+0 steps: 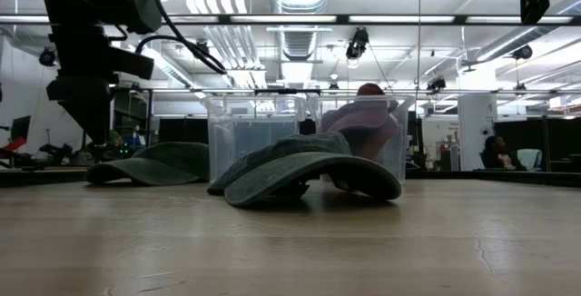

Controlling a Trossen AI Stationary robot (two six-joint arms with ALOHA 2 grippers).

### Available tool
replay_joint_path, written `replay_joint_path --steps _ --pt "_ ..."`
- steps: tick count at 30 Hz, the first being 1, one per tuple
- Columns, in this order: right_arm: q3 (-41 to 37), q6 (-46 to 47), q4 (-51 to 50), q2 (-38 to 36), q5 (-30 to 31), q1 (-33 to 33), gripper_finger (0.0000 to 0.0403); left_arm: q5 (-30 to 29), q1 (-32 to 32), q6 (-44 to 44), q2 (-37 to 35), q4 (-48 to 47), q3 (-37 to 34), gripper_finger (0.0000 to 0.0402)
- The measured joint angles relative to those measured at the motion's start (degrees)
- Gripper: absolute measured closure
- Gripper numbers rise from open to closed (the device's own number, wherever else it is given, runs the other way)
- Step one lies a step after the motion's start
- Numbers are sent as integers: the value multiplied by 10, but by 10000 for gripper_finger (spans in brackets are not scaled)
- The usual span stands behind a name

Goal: Pick & Place hat
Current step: Put the top gray cap into the left transparent bin

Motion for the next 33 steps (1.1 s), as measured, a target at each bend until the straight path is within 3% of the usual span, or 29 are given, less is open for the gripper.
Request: replay_joint_path --steps 15,23,33 --pt "0 0 0 0 0 0 394 -23 -1 -3 11 1 -7 202" --pt "0 0 0 0 0 0 394 59 -19 48 8 32 -16 202" --pt "0 -19 0 0 0 0 394 30 -22 33 11 34 -16 202"
